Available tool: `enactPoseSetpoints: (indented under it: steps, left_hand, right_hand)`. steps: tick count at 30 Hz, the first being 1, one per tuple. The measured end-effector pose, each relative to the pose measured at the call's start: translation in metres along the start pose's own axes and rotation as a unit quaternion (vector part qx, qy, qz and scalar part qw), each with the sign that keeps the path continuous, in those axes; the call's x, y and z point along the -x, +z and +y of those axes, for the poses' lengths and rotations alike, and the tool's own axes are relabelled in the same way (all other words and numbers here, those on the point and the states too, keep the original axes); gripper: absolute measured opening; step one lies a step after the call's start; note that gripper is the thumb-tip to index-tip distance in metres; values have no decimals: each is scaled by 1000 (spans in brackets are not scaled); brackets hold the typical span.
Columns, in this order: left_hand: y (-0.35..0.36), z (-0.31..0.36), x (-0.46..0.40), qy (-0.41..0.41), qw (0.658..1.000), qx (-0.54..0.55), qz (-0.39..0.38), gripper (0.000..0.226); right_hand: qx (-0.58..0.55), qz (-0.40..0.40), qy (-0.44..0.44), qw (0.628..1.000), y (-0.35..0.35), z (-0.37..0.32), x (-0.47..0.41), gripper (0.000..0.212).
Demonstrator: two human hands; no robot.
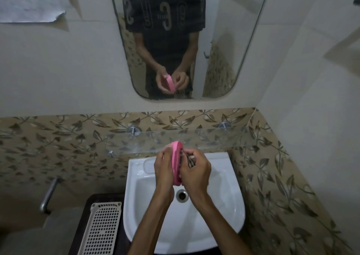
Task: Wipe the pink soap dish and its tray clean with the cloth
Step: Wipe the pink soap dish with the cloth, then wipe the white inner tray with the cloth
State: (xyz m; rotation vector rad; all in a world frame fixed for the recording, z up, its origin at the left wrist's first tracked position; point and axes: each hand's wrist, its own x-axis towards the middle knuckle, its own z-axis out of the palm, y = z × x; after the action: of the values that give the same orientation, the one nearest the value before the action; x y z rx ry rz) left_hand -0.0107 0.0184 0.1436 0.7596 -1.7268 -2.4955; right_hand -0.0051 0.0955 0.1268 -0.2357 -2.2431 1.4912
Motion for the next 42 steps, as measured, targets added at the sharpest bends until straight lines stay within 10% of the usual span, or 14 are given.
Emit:
enactPoseSetpoints:
  steps: [9, 15, 25, 34, 42]
  left_hand:
    - [-16, -27, -16, 147, 977, -155, 8, 30]
    - [-20, -36, -12, 209, 928, -298, -82, 43]
    - [-24, -36, -15, 250, 848, -407, -231, 77]
    - [-49, -33, -43, 279, 812, -469, -206, 91]
    - [-136, -67, -88, 206, 787, -576, -83, 98]
  right_hand:
    - [-285, -124, 338, 888, -14, 8, 21, 9]
    - [-374, -151, 397, 824, -37, 11, 14, 32]
    - [-259, -118, 373, 883, -63, 35, -7, 20]
    - [-241, -177, 350, 888, -44, 60, -7, 19]
    - [-114, -223, 497, 831, 33, 103, 24, 49]
